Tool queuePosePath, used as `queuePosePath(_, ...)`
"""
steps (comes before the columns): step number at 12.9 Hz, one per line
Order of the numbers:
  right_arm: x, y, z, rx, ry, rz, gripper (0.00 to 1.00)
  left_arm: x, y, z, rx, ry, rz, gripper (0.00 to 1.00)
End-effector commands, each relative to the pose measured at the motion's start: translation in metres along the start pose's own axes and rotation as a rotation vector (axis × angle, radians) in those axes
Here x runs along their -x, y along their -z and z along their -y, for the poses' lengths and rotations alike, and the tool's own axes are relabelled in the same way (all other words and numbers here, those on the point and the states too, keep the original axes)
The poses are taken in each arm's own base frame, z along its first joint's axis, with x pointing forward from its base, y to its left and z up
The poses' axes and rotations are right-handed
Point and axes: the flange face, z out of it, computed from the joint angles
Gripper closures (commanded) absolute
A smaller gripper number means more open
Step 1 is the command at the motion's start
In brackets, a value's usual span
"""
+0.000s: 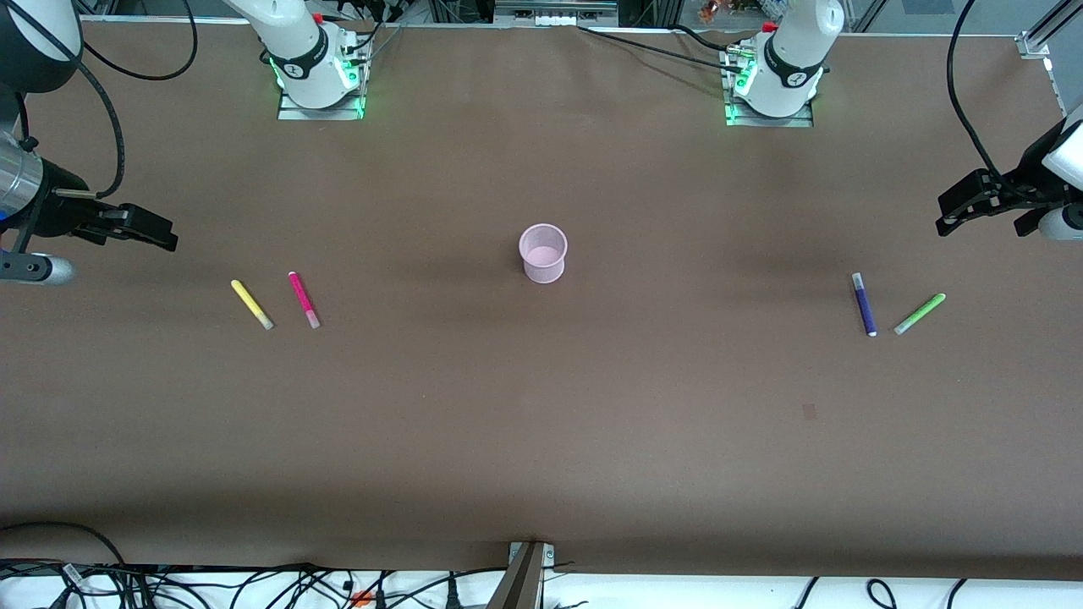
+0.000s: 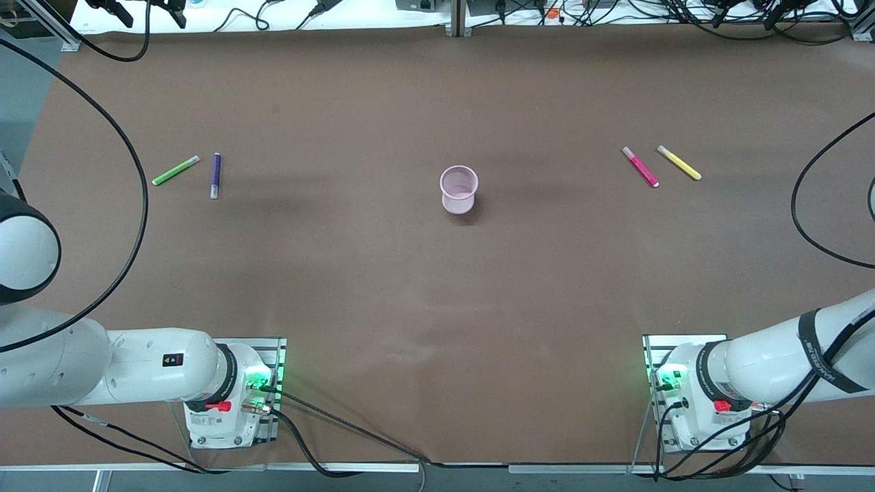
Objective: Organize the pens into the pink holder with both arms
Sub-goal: 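Reach the right gripper to the pink marker while the left gripper reaches the purple marker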
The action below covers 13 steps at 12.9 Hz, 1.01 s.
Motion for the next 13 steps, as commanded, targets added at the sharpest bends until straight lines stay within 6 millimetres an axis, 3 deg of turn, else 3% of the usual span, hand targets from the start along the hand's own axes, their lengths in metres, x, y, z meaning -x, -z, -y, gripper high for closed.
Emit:
queuePosePath(1, 0.004, 0.004, -0.002, 0.0, 0.004, -0.008, 0.0, -0.002, 0.006, -0.002, 0.001, -0.02, 0.0, 0.0)
queuePosePath(5, -0.001, 0.0, -0.001, 0.005, 0.01, -0.006, 0.0, -0.002, 0.006, -0.002, -0.001, -0.017, 0.0, 0.0)
queuePosePath(8, -0.001, -0.014, 0.005, 0.007, 0.034, 0.039, 0.0, -0.003, 0.004, -0.002, -0.003, -0.011, 0.005, 0.0)
queuePosePath(10, 0.0, -0.042, 0.014, 0.011, 0.113, 0.091, 0.0, -0.008, -0.021, 0.005, -0.001, 0.001, 0.077, 0.0)
queuePosePath(13, -0.002, -0.103, 0.017, 0.002, 0.207, 0.093, 0.0, -0.012, -0.034, 0.001, 0.004, -0.014, 0.124, 0.0)
